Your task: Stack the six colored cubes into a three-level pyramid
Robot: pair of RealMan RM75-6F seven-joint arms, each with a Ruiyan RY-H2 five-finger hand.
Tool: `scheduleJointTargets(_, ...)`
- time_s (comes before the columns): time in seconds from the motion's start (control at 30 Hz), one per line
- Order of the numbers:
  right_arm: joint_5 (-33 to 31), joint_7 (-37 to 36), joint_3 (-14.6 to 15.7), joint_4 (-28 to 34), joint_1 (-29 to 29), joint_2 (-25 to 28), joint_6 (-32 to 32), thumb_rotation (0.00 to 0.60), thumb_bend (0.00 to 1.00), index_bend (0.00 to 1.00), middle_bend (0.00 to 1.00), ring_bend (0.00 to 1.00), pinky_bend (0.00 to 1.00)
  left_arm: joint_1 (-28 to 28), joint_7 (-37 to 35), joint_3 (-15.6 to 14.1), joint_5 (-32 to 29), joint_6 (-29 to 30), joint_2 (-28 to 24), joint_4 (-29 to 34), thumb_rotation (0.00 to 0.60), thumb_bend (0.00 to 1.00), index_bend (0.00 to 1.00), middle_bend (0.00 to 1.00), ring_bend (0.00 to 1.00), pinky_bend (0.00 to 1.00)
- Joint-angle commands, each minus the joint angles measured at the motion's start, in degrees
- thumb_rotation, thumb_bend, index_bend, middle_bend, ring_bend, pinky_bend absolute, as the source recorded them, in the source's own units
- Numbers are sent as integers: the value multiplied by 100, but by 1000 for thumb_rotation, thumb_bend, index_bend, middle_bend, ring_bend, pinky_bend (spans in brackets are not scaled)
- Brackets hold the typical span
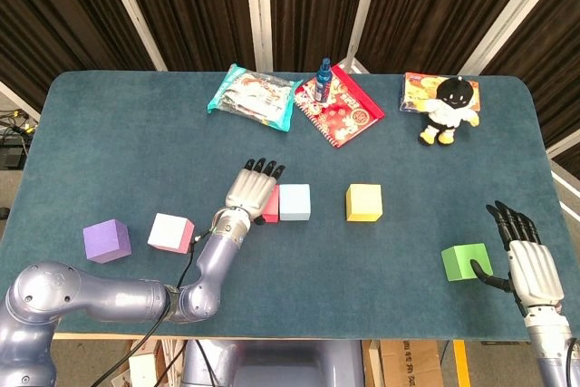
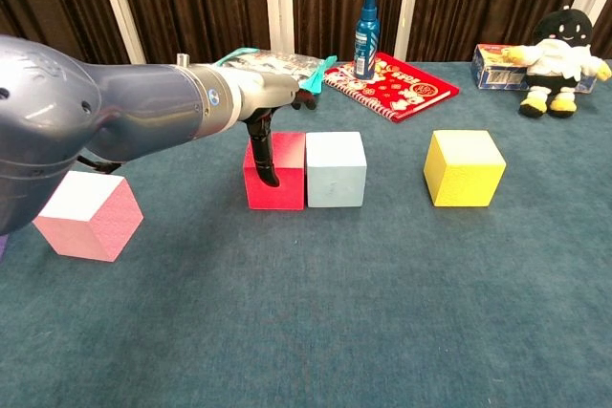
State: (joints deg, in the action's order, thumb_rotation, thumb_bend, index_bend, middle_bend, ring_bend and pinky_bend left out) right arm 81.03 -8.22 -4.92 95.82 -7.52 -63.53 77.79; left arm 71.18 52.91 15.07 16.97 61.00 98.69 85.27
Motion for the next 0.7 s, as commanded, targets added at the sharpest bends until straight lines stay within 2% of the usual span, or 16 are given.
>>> scheduleJointTargets(0.03,-1,-7,1,1,-1,0,-4,600,329,0,0,0,0,-7,-43,18,40,-8,19,-30,600,187,0,38,6,74)
scheduleJointTargets(0.7,-10,-2,4,9,-7,6,-22,600,329,0,0,0,0,16,-144,53,141,-145,164,-211,600,228,0,42,6,74)
